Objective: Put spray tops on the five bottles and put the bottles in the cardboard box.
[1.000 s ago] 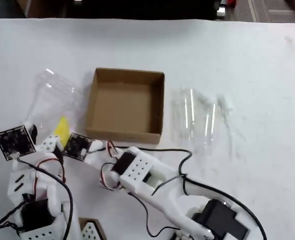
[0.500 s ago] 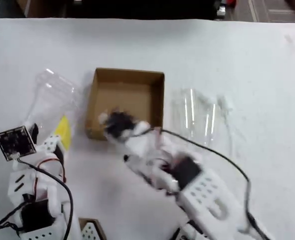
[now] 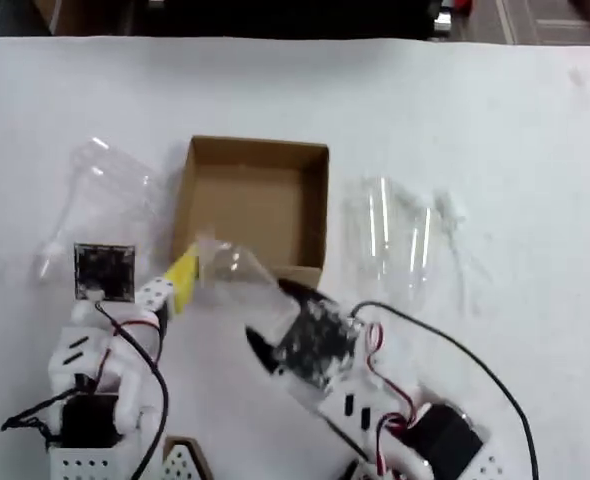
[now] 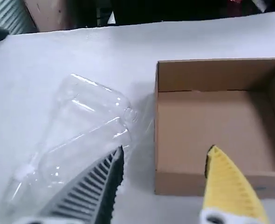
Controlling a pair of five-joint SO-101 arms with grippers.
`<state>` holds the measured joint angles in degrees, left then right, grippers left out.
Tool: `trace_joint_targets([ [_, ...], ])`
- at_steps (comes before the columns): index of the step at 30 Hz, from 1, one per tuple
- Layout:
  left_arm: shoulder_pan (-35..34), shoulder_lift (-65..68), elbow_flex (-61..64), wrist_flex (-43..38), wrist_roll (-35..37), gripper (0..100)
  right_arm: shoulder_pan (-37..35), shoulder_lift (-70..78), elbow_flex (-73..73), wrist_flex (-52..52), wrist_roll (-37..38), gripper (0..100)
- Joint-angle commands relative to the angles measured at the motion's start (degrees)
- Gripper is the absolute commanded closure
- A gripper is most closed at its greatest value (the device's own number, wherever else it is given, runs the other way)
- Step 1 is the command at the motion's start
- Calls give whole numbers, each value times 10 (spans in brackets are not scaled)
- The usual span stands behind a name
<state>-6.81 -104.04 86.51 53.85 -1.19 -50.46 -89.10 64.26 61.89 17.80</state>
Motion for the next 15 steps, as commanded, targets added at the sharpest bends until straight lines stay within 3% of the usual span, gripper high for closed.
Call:
trace_joint_targets([
  [1,20,-3,-18,-12,43,714,-33,18,33,-16,6,982],
  [5,23,-3,-30,-11,91,714,-66,87,47,-49,17,982],
  [15,82,-3,-34,7,93,714,-82,245,47,-138,11,982],
])
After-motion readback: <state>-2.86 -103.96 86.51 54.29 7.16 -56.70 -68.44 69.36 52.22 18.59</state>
